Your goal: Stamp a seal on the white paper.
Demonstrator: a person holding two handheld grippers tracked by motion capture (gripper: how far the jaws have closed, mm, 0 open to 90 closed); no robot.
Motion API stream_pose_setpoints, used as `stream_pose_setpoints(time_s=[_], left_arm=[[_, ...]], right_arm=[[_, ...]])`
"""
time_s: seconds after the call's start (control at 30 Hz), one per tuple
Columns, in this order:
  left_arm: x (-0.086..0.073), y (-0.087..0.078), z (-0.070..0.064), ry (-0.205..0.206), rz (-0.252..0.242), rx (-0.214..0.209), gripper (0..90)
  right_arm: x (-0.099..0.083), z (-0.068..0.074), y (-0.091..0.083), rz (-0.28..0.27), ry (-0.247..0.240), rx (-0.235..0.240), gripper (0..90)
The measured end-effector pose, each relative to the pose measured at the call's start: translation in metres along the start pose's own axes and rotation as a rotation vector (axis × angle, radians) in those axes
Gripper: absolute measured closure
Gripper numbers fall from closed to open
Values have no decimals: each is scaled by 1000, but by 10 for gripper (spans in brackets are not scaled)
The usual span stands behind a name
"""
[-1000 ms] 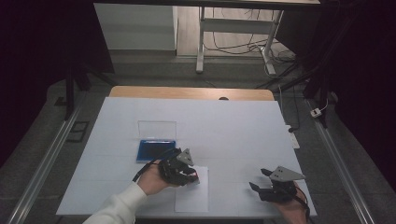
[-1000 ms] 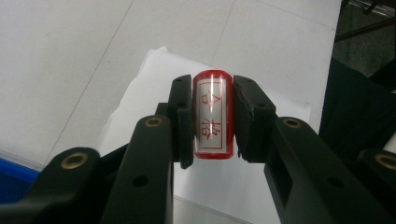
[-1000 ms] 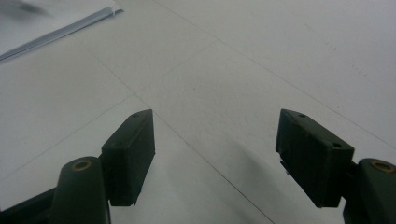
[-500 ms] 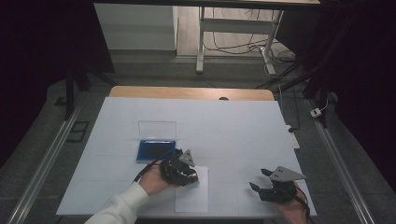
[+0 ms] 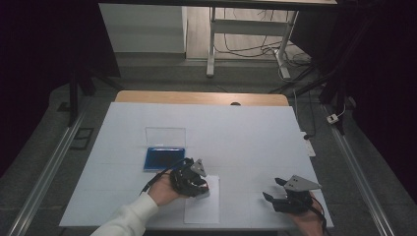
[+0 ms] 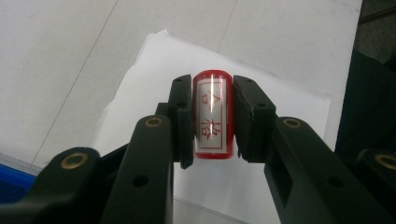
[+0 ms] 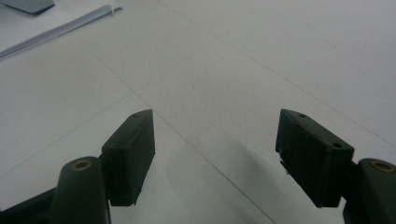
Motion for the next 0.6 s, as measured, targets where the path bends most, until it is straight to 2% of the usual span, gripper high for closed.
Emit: stream_pose_setpoints(time_s=[0.6], left_arm=[[0,5,-1,-1,15,-5,699]], right_arm=[[0,-1,0,0,-1,0,280]])
Point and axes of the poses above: each handheld gripper's, and its own axes: y roughly forward along the jaws, x roughly out of its top, z roughly to its left, the point moved 5 cm from there along y, roughly forward along the jaws, and after that the axes turned 11 degrees about -x, right-handed, at the moved point
